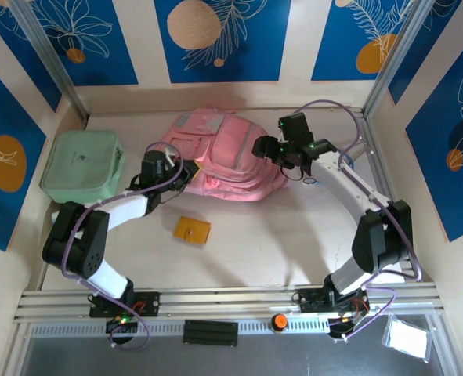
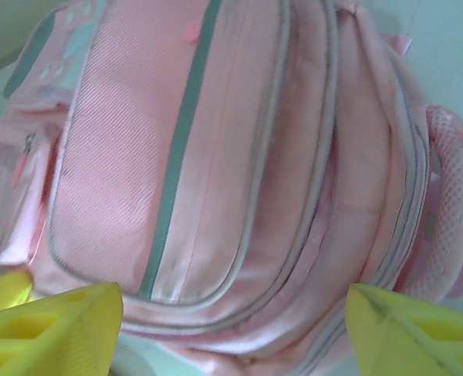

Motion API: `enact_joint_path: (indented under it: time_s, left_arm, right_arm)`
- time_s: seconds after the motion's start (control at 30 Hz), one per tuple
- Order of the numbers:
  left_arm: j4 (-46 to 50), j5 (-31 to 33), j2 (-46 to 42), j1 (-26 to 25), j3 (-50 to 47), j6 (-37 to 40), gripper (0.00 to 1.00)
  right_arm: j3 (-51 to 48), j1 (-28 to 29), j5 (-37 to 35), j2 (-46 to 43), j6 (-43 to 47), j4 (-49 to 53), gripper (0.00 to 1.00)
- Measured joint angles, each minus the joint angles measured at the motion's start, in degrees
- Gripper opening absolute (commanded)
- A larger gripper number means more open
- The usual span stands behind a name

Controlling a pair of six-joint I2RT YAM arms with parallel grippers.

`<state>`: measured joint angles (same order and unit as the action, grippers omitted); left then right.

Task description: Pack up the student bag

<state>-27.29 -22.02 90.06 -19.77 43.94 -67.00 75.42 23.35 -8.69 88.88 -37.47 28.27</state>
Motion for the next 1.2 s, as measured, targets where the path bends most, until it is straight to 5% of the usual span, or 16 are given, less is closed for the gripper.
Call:
enact_joint_path:
  time_s: [0.27, 0.4, 0.73, 1.2]
  left_arm:
    - [0.02, 0.52, 0.04, -0.57, 0.74, -0.17, 0.0]
    - [0.04, 0.66, 0.04, -0.7, 0.76, -0.15, 0.0]
    - [0.35, 0.66, 0.04, -0.76, 0.76, -0.15, 0.0]
    - [0.46, 0.66, 0.04, -0.85, 0.76, -0.15, 0.0]
  right_arm:
    - [-1.29, 19.1, -6.47, 0.48, -1.92, 0.2, 0.52]
    - [0.59, 23.96, -8.5, 5.38, -3.8, -0.26, 0.42]
    - [10.54, 24.61, -13.53, 17.31, -7.04, 1.62, 0.3]
    - [18.86, 24.3, -18.6, 24.48, -10.23, 8.04, 0.28]
